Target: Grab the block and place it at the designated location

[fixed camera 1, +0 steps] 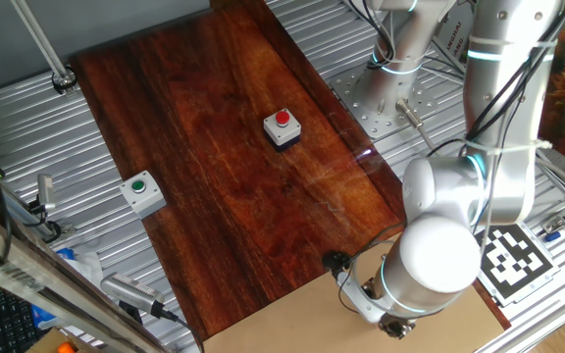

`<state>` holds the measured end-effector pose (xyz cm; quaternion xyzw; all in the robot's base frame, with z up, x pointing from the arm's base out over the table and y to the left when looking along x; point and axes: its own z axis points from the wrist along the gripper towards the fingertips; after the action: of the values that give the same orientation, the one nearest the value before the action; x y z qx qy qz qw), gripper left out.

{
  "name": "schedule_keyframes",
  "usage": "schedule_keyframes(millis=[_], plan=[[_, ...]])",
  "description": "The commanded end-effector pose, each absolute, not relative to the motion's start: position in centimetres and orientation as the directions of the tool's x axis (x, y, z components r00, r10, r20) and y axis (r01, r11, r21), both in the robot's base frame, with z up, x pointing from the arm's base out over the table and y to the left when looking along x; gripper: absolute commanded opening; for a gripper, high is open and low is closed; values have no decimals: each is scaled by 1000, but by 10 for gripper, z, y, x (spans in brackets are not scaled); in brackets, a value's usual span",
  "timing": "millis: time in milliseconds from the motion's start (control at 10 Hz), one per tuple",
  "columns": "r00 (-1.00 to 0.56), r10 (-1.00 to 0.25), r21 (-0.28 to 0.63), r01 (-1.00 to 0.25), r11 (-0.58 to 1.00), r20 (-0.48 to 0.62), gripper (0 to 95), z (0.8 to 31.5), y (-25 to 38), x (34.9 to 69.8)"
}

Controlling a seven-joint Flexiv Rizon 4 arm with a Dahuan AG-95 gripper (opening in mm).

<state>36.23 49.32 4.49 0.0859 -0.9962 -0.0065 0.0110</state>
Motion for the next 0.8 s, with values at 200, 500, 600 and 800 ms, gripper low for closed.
schedule_keyframes(millis=[200,500,600,800], plan=[[-980,-197,43,-196,980,31,380,73,470,355],[-972,-231,47,-229,972,50,380,99,439,355],[-970,-238,47,-235,971,50,380,101,431,357],[-970,-239,47,-237,970,49,380,99,423,361]])
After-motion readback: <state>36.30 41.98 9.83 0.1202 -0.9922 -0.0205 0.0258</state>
